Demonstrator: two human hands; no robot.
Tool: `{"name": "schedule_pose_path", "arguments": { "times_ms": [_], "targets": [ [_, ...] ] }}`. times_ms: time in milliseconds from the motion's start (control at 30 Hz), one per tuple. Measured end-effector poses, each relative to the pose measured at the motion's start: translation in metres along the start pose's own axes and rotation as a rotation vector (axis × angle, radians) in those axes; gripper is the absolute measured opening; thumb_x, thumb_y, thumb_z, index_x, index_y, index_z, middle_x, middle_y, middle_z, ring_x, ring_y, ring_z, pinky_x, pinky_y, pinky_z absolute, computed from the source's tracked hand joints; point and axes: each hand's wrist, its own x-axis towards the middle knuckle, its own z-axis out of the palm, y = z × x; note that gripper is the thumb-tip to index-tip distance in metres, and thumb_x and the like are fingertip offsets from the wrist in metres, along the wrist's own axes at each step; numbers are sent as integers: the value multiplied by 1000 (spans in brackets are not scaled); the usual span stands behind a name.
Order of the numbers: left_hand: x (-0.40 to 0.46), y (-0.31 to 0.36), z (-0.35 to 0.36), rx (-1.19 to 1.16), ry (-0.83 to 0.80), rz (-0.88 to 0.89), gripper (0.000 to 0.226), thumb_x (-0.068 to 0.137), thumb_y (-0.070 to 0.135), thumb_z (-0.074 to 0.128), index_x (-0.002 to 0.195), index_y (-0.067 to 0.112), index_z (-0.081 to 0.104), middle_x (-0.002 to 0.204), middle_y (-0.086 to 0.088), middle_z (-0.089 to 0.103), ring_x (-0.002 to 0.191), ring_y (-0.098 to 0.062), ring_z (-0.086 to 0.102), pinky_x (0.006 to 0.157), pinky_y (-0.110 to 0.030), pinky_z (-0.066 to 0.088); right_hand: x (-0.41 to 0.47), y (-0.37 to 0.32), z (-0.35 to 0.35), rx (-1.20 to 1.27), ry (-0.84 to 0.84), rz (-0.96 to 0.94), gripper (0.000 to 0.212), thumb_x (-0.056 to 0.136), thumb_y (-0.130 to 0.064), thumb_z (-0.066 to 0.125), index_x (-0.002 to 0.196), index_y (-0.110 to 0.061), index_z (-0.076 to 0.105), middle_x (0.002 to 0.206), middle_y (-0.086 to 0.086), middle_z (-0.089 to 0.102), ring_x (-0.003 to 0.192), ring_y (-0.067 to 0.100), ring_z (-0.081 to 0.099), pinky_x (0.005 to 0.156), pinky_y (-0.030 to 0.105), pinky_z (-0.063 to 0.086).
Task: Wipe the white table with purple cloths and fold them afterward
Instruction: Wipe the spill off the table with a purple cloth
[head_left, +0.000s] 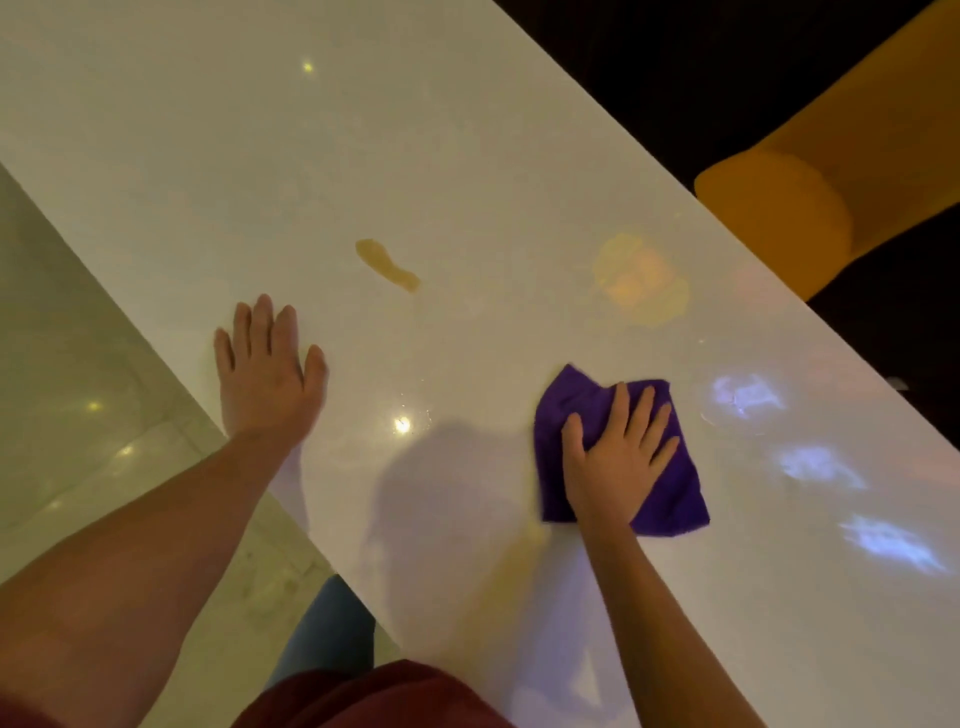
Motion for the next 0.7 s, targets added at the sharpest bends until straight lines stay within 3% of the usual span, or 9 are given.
{"name": "schedule_pose_path", "arguments": {
  "times_ms": [200,333,533,633,700],
  "targets": [
    [2,1,3,31,23,7,65,101,44,32,155,8,37,167,-17,29,156,-39,20,127,-58,14,116,-76,-6,15,8,0,82,99,-64,28,167,-19,22,176,13,12,163,35,3,129,63,3],
    [3,-2,4,30,0,16,64,104,45,29,156,9,35,168,-16,27,157,-37,17,128,-57,12,138,-147,4,-25,-4,-85,79,103,-63,28,168,-18,19,176,13,12,163,37,4,129,63,3],
    [6,-5,-6,8,-42,38,62,106,44,31,154,6,41,166,-19,31,155,-41,24,125,-59,18,51,-195,24,-46,-32,-277,78,102,-62,25,168,-20,23,176,11,17,163,36,10,130,59,7],
    [30,-18,-17,83,-56,183,52,102,42,41,139,6,52,157,-21,41,139,-42,42,109,-57,34,0,-185,28,-24,-13,-249,74,102,-61,33,165,-22,31,174,9,24,162,35,15,130,59,10],
    [66,-32,-26,99,-78,199,44,100,39,44,130,8,55,155,-21,41,131,-39,45,100,-53,36,-32,-176,28,-17,-30,-160,73,102,-61,33,164,-23,32,174,9,24,162,35,13,129,61,11]
  ]
}}
